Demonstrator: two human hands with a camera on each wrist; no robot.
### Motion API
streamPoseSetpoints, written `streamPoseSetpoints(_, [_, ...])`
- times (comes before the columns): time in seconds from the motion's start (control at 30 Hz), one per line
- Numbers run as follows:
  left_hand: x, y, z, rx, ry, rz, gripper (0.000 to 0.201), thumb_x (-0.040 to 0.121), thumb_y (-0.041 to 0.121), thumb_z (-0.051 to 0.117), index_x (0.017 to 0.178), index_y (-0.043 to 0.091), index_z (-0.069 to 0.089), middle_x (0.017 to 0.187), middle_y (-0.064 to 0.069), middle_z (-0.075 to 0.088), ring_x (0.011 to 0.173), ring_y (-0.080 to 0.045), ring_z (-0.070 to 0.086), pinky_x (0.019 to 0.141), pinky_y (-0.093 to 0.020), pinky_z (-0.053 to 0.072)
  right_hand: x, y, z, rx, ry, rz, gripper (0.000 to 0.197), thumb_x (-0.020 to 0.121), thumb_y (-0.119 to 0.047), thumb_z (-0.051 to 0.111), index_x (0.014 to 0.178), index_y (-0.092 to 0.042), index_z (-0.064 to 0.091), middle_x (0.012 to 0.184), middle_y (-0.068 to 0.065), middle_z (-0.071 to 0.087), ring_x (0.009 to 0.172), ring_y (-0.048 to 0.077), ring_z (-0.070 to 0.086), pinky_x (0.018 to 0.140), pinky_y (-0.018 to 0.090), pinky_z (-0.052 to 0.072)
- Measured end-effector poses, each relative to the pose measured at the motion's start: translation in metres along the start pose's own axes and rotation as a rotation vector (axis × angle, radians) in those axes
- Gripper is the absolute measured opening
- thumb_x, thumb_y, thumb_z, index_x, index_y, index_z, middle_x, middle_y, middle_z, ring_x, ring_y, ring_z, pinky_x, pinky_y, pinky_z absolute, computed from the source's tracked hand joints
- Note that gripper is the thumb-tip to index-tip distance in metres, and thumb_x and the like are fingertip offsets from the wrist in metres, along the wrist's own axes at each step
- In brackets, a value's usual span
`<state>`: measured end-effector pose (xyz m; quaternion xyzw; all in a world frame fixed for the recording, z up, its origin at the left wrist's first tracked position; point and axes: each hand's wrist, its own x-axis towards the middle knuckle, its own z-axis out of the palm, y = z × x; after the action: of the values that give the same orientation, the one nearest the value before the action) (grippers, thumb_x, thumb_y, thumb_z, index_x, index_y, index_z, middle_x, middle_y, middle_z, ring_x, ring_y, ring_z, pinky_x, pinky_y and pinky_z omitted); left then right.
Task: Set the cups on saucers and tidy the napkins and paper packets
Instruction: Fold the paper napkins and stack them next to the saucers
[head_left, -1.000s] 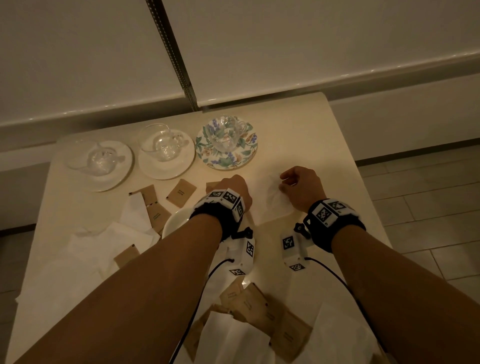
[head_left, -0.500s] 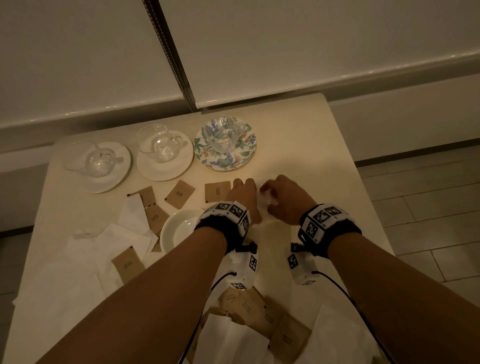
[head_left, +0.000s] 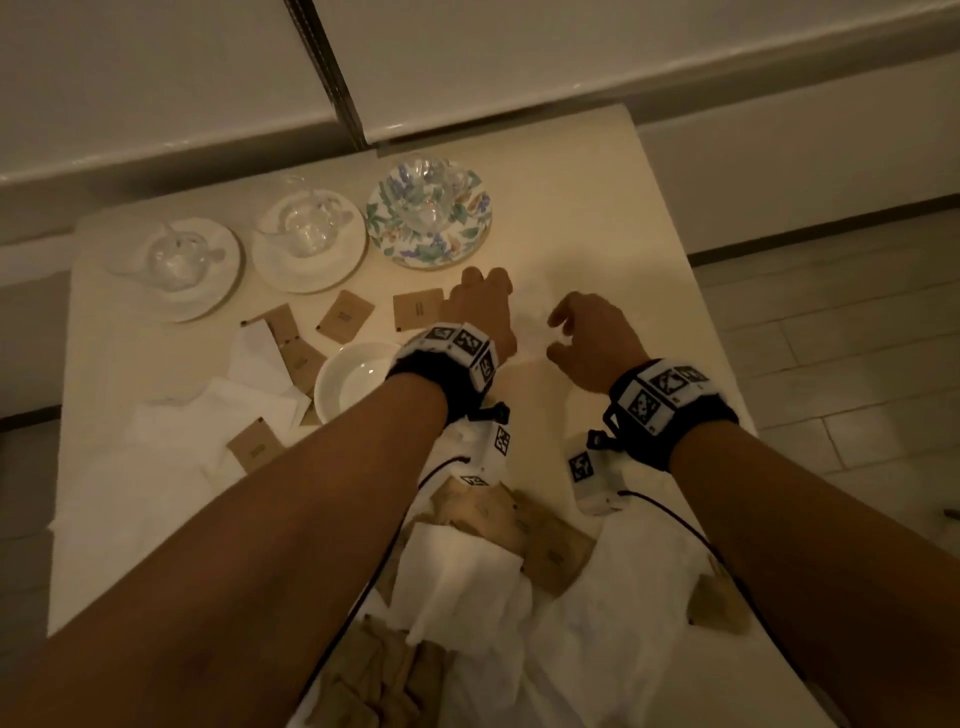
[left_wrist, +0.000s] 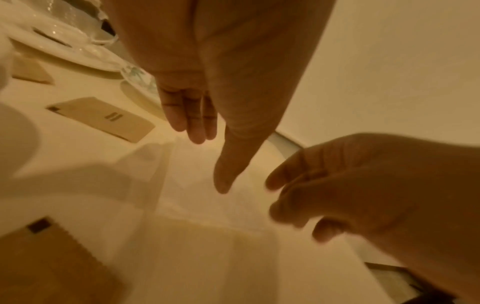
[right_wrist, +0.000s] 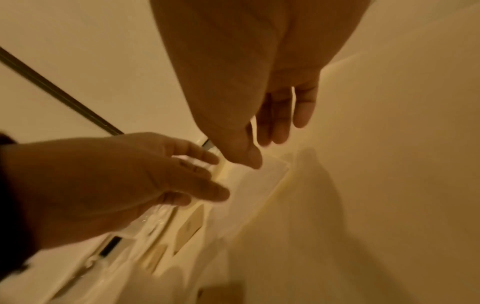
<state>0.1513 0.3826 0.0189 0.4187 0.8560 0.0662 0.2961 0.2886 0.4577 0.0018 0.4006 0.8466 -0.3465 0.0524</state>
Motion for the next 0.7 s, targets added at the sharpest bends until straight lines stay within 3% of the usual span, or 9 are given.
streamPoseSetpoints(0.1, [-0.036,-0.001,-0.001,-0.135,0.031,0.119,0.04,0.078,0.016,0.076,0.113,0.018,0.057,0.109,-0.001,0.057,0.096,-0.02,0.058,0.075,-0.026,0.045,-0.04,-0.017,0.009,-0.009,-0.208,-0.047,0.018,0.086,-0.019,0.066,0.102,-0.02,0.059,0.098,-0.002,0.061,0.092,0.018,0.058,0.077,0.029,0.045])
streamPoseSetpoints(0.2, [-0.094,-0.019,0.013,-0.361,0.094,0.195,0.017,0.082,0.015,0.069,0.094,0.024,0.062,0.083,0.012,0.062,0.071,-0.004,0.06,0.062,-0.015,0.044,-0.081,-0.033,0.028,-0.038,-0.471,-0.131,0.022,0.083,-0.025,0.072,0.096,-0.026,0.055,0.093,-0.004,0.064,0.078,0.012,0.058,0.069,0.023,0.045])
streamPoseSetpoints(0.27, [-0.133,-0.038,0.032,-0.436,0.161,0.173,0.011,0.086,0.018,0.067,0.089,0.027,0.063,0.078,0.014,0.063,0.067,0.0,0.058,0.06,-0.01,0.043,-0.101,-0.04,0.048,-0.096,-0.576,-0.169,0.031,0.079,-0.033,0.077,0.094,-0.028,0.051,0.09,-0.006,0.061,0.071,0.007,0.053,0.059,0.019,0.039])
streamPoseSetpoints(0.33, [-0.165,-0.061,0.051,-0.422,0.145,0.12,0.01,0.088,0.022,0.066,0.087,0.03,0.06,0.078,0.015,0.063,0.066,0.002,0.058,0.059,-0.013,0.041,-0.114,-0.043,0.068,-0.109,-0.574,-0.216,0.04,0.074,-0.035,0.082,0.102,-0.025,0.054,0.094,-0.006,0.057,0.079,0.01,0.052,0.061,0.019,0.038])
streamPoseSetpoints(0.4, [-0.189,-0.086,0.066,-0.396,0.113,0.048,0.014,0.085,0.029,0.07,0.087,0.029,0.057,0.08,0.012,0.062,0.063,-0.002,0.056,0.059,-0.019,0.042,-0.12,-0.045,0.084,-0.052,-0.539,-0.271,0.058,0.072,-0.028,0.083,0.122,-0.022,0.056,0.106,-0.005,0.053,0.092,0.012,0.048,0.076,0.024,0.04])
streamPoseSetpoints(0.47, [-0.205,-0.107,0.075,-0.35,0.028,-0.016,0.026,0.078,0.038,0.077,0.087,0.026,0.056,0.081,0.011,0.06,0.067,-0.004,0.056,0.062,-0.021,0.041,-0.123,-0.047,0.094,-0.012,-0.529,-0.31,0.059,0.072,-0.022,0.082,0.126,-0.022,0.057,0.113,-0.006,0.051,0.098,0.012,0.048,0.083,0.028,0.042])
streamPoseSetpoints(0.53, [-0.215,-0.117,0.082,-0.254,-0.144,-0.039,0.034,0.074,0.049,0.078,0.086,0.026,0.056,0.085,0.011,0.059,0.077,-0.009,0.058,0.066,-0.022,0.043,-0.125,-0.049,0.1,-0.041,-0.523,-0.34,0.042,0.076,-0.019,0.077,0.116,-0.021,0.064,0.118,-0.004,0.053,0.104,0.015,0.052,0.089,0.029,0.045])
streamPoseSetpoints(0.57, [-0.218,-0.118,0.085,-0.186,-0.21,-0.026,0.034,0.075,0.051,0.076,0.085,0.026,0.056,0.085,0.01,0.06,0.079,-0.011,0.059,0.069,-0.024,0.045,-0.127,-0.05,0.103,-0.052,-0.511,-0.348,0.031,0.078,-0.018,0.075,0.108,-0.02,0.067,0.112,-0.005,0.054,0.102,0.017,0.054,0.087,0.029,0.045])
streamPoseSetpoints(0.7, [-0.218,-0.117,0.081,-0.118,-0.184,0.014,0.025,0.086,0.038,0.067,0.081,0.016,0.057,0.077,0.002,0.062,0.075,-0.018,0.06,0.069,-0.031,0.048,-0.128,-0.054,0.098,-0.017,-0.409,-0.334,0.01,0.079,-0.019,0.072,0.086,-0.021,0.065,0.081,-0.013,0.051,0.079,0.011,0.051,0.073,0.028,0.043])
